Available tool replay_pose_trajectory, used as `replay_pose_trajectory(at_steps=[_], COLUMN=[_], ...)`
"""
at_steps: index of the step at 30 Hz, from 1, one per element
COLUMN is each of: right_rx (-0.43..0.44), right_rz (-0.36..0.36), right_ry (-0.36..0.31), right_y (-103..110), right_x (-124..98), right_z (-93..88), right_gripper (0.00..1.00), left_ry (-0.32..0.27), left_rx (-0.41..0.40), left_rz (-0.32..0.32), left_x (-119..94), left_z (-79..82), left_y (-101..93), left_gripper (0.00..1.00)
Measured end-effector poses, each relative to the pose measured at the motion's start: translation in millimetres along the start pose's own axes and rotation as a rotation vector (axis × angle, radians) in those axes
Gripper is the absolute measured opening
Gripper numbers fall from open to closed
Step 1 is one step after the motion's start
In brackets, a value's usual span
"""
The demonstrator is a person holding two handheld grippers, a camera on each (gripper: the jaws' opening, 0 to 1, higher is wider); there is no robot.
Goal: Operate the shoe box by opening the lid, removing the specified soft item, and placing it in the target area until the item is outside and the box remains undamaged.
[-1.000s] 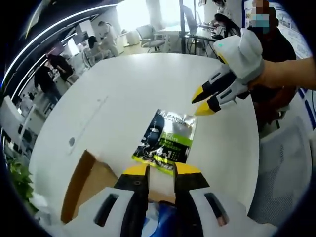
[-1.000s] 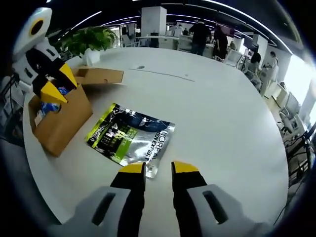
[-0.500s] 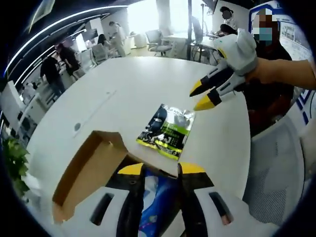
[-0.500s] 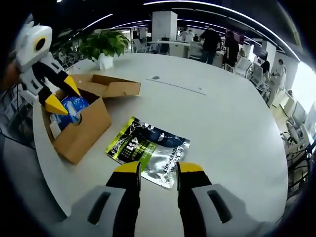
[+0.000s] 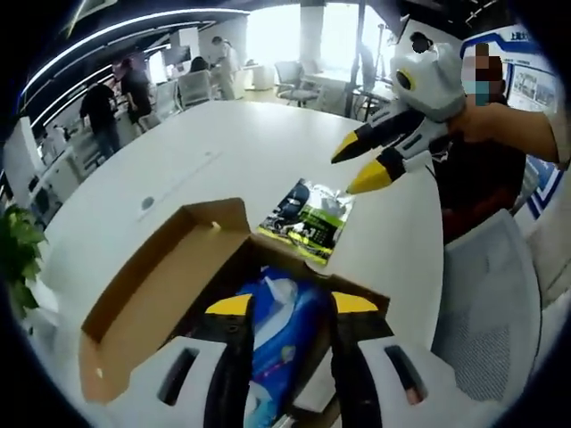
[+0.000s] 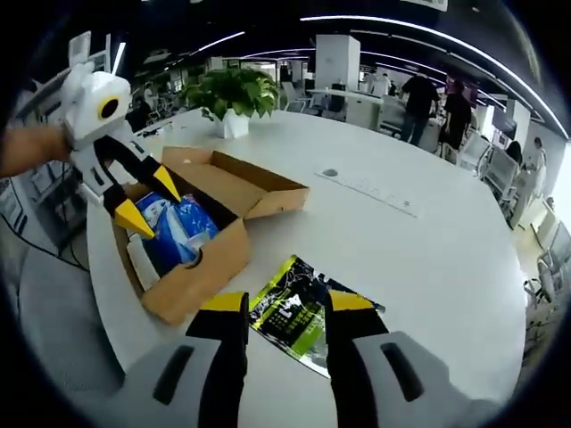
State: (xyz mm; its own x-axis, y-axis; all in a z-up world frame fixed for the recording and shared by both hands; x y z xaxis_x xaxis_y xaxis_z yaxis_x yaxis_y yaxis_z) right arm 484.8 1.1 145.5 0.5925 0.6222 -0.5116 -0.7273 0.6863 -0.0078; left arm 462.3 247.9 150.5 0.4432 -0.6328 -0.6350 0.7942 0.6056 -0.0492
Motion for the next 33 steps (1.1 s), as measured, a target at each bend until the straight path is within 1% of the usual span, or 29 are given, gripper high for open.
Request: replay_pose_trajectory(at_steps=[3,6,11,23,29,33], right_rx=[-0.021,-0.047,-0.093,-0.169,-0.198,-0.212], right_rz=[0.029,0.050,0.085,0.178,0.219,0.245], right_ry=[-0.008,0.004,0.000,0.004,0.018,0.031], right_y=[6,12,22,46,57,63], right_x=[5,11,21,47,61,71], right_z=[7.1,13.0,20.4,30.7,32.7,32.7], right_gripper=[0.30,0.28,0.27,0.25,0.25,0.25], left_ry=[0.007,0.006,0.007,0.043,0.043,0.059], left_rx=[-0.006,-0.002,0.019,0.060,0.066,0.068], left_rz=[-0.017,-0.029,-0.049,-0.096,-0.113,-0.130], left_x=[-3,-5,-5,3,10,16], left_z=[-5.6,-9.1,-12.9,-22.3,-22.4,-23.8], left_y=[4.7,7.4,9.8,14.3,13.3,13.5], left_gripper=[0.32,0.31,0.30,0.24,0.20,0.18])
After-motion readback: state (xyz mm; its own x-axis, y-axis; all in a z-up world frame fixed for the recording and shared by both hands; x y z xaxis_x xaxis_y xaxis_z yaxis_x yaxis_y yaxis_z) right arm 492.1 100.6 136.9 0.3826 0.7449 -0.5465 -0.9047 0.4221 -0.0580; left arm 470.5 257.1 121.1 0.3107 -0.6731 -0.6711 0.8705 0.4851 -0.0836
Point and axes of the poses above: the point that each gripper's makers call its tool centre point, and the gripper's own axes: x roughly forward along the fingers, y roughly to its left, z roughly out of its top, the point moved 10 cm from there along -x, roughly backward along the fingers, and after that the axes turned 8 degrees about -y, right-handed, at the moved point
